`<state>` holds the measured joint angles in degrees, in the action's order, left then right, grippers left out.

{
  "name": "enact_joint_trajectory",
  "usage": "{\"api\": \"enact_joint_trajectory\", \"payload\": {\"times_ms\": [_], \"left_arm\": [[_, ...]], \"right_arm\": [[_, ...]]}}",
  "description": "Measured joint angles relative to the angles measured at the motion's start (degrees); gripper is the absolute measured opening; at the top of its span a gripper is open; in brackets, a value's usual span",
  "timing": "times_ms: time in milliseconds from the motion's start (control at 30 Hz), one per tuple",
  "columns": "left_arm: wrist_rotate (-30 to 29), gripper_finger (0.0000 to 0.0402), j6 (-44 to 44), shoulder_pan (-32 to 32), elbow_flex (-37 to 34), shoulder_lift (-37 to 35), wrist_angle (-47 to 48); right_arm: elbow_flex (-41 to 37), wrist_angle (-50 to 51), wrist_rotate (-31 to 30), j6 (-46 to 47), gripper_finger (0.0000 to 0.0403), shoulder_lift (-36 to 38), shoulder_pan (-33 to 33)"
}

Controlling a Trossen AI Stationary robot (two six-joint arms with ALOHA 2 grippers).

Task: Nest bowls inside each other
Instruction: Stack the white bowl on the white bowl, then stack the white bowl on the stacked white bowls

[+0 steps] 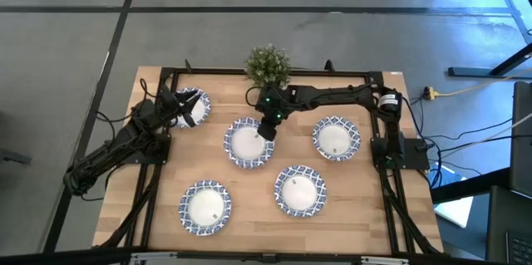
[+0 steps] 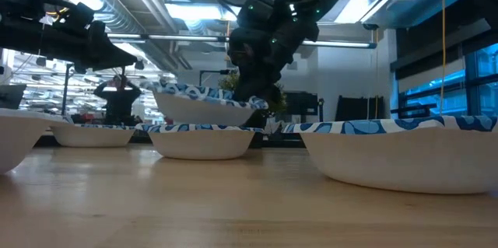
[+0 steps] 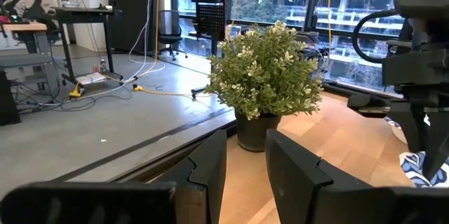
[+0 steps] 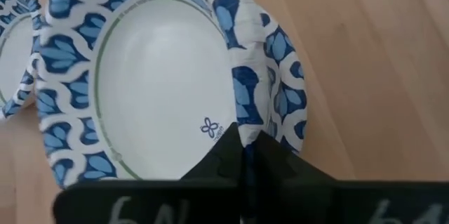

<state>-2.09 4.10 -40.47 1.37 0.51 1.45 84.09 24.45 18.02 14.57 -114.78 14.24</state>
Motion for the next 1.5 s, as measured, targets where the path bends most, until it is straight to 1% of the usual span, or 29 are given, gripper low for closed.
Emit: {"api": "enact_joint_trajectory", "payload": {"times_ms": [367,567,667,833,933,1200,1267,1400,1500], "left_arm": [[0.02,0.0095,0.00,0.00,-0.02,0.00,0.00],[0.02,0.0095,0.00,-0.01,-0.01,0.00,0.00],[0.02,0.0095,0.00,0.00,-0.02,0.02,-0.02],[0.02,0.0095,0.00,0.00,-0.02,0.00,0.00],[0.02,0.0095,0.00,-0.02,-0.02,0.00,0.00],[0.02,0.0095,-0.02,0.00,0.00,0.02,-0.02],[0.02,0.0095,0.00,-0.02,-0.02,0.02,-0.02],[0.02,0.0095,0.00,-0.02,-0.02,0.02,-0.02],[0.02,0.0095,0.00,-0.02,-0.02,0.02,-0.02]], "right_arm": [[0.00,0.85,-0.33,-0.91,0.0046,-0.30,-0.28],[-0.02,0.69,-0.75,-1.41,0.0085,-0.85,-0.59],[-0.02,0.47,-3.49,-1.67,0.0107,-0.85,-0.63],[-0.02,-0.31,-4.67,-2.17,0.0132,-0.85,-0.57],[-0.02,-0.37,-5.46,-3.85,0.0137,-0.85,-0.36],[3.25,2.12,-3.84,-9.46,0.0138,-0.85,-0.15],[5.06,4.12,-3.46,-11.05,0.0138,-0.84,-0.15],[8.86,11.30,-3.41,-14.26,0.0138,-0.83,-0.15],[9.56,12.31,-3.41,-15.14,0.0138,0.13,-0.12]]}}
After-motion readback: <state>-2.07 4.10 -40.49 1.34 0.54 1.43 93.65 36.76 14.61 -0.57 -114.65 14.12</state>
